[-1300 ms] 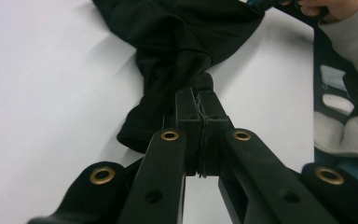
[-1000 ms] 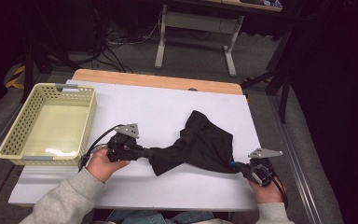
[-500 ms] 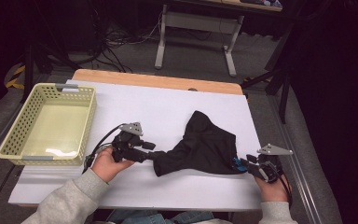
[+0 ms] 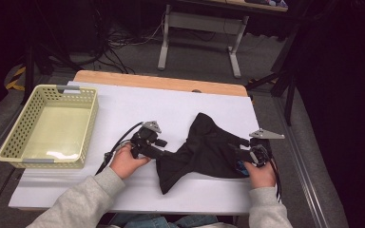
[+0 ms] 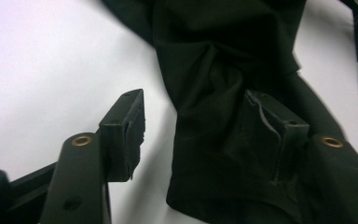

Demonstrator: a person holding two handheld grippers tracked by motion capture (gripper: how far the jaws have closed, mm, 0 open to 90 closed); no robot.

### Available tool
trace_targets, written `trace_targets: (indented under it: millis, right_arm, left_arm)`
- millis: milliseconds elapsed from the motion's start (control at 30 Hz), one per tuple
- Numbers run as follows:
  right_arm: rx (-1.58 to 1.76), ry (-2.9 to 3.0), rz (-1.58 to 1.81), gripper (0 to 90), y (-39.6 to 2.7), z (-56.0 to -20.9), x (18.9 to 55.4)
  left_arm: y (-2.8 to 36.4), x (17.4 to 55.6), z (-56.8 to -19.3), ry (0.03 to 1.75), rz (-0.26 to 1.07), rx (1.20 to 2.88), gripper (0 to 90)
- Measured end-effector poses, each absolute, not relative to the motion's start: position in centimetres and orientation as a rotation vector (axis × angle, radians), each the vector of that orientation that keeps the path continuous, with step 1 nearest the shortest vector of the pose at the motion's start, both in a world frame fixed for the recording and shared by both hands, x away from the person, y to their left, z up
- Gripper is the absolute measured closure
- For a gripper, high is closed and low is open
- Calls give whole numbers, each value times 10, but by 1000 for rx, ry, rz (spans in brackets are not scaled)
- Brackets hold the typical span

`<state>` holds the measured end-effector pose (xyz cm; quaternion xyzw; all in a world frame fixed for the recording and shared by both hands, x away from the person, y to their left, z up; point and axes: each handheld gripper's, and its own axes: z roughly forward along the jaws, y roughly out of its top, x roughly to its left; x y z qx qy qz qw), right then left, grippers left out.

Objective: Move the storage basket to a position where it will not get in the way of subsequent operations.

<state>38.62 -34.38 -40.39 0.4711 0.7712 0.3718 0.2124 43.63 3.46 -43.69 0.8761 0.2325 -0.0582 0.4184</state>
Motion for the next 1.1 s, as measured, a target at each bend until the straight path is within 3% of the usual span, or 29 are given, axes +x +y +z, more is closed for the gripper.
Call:
trace_targets:
  millis: [167, 367, 767, 967, 1100]
  right_arm:
    - [1242, 2214, 1055, 842, -336, -406, 383]
    - [1074, 2323, 1123, 889, -321, -396, 356]
    - [874, 2742, 1094, 871, -312, -414, 311]
    - [913, 2630, 1221, 666, -323, -405, 313]
    - [976, 2392, 1325, 521, -338, -395, 315]
  left_arm:
    - [30, 436, -442, 573, -162, 2224, 456]
    - [27, 438, -445, 566, -157, 2235, 493]
    - [17, 440, -451, 571, -166, 2256, 572]
    - [14, 437, -453, 553, -180, 2291, 845]
    - [20, 435, -446, 545, -172, 2293, 872]
